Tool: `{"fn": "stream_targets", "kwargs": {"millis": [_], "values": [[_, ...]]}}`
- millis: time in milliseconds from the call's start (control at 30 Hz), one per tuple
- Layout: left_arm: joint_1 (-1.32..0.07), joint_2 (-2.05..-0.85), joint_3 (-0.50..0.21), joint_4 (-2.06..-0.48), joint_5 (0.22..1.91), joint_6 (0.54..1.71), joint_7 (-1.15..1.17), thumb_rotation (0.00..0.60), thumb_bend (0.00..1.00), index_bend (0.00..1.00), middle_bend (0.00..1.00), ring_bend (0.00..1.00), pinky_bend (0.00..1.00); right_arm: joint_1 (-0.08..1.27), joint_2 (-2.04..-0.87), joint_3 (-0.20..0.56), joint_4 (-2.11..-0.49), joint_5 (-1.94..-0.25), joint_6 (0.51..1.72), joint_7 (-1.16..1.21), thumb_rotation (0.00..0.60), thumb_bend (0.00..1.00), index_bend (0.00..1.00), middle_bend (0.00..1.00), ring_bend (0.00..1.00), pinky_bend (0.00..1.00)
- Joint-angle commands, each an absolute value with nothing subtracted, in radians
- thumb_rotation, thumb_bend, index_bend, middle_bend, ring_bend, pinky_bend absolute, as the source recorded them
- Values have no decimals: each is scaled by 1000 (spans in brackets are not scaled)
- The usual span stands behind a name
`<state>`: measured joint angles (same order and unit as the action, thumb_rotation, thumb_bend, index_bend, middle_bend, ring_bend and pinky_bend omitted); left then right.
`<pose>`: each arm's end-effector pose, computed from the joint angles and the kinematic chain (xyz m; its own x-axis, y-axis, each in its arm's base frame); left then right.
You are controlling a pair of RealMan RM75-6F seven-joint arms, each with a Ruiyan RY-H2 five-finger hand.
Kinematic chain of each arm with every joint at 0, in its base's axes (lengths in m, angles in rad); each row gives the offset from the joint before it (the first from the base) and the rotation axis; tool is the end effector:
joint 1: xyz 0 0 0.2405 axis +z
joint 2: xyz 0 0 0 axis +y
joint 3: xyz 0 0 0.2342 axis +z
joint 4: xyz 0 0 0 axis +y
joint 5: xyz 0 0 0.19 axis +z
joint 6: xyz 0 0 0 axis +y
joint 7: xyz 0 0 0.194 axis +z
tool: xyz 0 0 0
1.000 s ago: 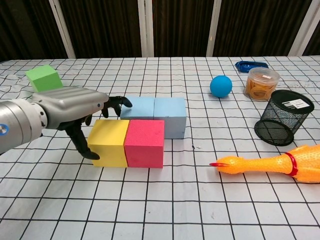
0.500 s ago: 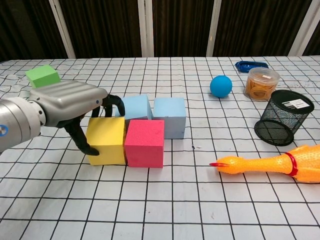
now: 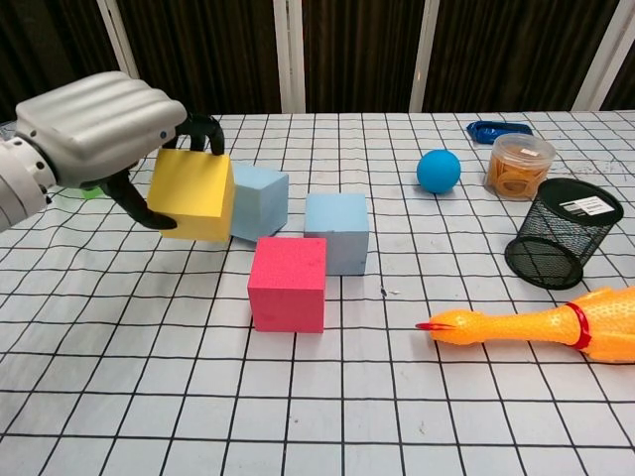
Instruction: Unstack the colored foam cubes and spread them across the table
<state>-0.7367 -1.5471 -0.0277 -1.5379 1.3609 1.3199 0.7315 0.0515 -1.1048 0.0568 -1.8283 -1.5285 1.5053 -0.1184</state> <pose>-0.0844 0.3335 0.0157 0.6868 -0.2175 0.6935 0.5444 -0.4783 -0.6891 -0.2433 -0.2172 0.1592 0.3192 0.0027 0.9477 -0.9474 -0.0225 0.3192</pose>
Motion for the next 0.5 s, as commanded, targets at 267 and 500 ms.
{"fn": "stream_targets", "kwargs": {"millis": [267, 500], "values": [[-724, -1617, -76, -1147, 1555, 1504, 884, 600, 308, 369, 531, 618, 675, 50, -1100, 56, -1830, -1528, 1506, -107, 600, 40, 113, 0, 64, 0], [-656, -1581, -126, -1253, 1537, 1606, 675, 600, 306, 365, 533, 614, 675, 49, -1101, 56, -1833, -1529, 1511, -106, 600, 40, 114, 0, 64, 0]]}}
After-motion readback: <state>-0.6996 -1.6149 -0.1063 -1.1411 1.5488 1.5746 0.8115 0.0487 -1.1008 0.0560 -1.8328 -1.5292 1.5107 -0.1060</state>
